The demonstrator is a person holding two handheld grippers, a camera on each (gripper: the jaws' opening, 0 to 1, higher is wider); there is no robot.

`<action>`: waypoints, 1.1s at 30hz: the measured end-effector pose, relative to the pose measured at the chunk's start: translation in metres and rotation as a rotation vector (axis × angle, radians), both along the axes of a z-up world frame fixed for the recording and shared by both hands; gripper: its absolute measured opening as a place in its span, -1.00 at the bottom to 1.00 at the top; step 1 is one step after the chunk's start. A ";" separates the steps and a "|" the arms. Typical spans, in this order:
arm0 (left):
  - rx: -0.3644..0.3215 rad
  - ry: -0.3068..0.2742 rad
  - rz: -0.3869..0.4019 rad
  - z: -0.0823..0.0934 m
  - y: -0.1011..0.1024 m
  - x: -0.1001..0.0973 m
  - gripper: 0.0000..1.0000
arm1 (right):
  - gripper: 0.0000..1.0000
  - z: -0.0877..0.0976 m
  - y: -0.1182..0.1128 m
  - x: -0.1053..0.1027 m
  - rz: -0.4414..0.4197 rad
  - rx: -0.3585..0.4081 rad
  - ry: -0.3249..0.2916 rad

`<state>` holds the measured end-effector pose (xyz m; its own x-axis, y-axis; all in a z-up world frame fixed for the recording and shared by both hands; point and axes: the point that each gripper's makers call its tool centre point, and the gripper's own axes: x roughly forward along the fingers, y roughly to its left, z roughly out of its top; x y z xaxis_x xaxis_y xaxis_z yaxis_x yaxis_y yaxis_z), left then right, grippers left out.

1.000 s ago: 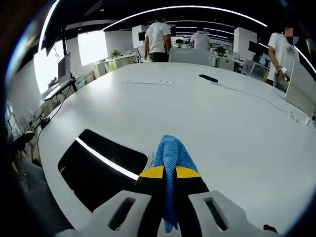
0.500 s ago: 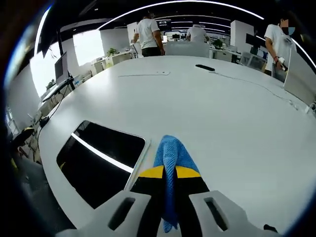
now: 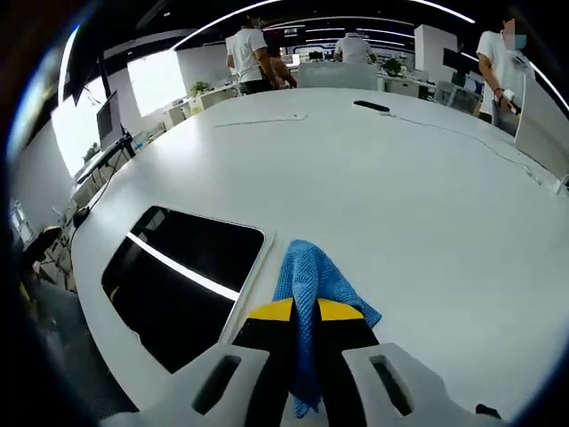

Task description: Wipe the mirror surface with the cleaning cloth until all visible marks leave the cleaned area.

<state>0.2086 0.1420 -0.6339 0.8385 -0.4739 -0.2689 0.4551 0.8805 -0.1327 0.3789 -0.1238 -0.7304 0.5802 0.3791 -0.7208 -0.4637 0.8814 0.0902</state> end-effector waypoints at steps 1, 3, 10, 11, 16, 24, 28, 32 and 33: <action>0.000 0.000 0.000 0.000 0.000 0.000 0.88 | -0.93 -0.001 -0.001 0.002 0.001 0.001 0.000; 0.001 -0.001 0.000 0.000 0.000 0.000 0.88 | -0.93 -0.004 -0.004 0.008 0.001 0.002 -0.002; 0.001 0.001 -0.003 0.000 0.000 -0.001 0.88 | -0.77 -0.006 -0.010 0.020 -0.013 0.021 -0.011; 0.002 0.001 -0.003 0.000 0.000 -0.001 0.88 | -0.74 -0.005 -0.010 0.020 -0.015 0.026 -0.016; 0.000 0.001 -0.004 0.000 0.000 -0.001 0.88 | -0.71 0.006 -0.010 0.019 -0.021 0.062 -0.045; -0.004 -0.005 -0.005 0.001 0.000 -0.001 0.87 | -0.65 0.047 -0.001 -0.013 0.014 0.100 -0.119; -0.005 -0.006 -0.006 0.001 0.000 -0.001 0.87 | -0.61 0.065 -0.002 -0.023 0.022 0.129 -0.158; -0.006 -0.007 -0.009 0.001 -0.001 -0.001 0.87 | -0.52 0.078 -0.002 -0.038 0.025 0.147 -0.175; -0.007 -0.009 -0.009 0.002 -0.001 0.000 0.87 | -0.50 0.079 -0.005 -0.042 0.020 0.147 -0.178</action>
<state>0.2082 0.1410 -0.6323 0.8364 -0.4835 -0.2581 0.4643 0.8753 -0.1349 0.3368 -0.1284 -0.6509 0.6845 0.4849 -0.5444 -0.5008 0.8554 0.1322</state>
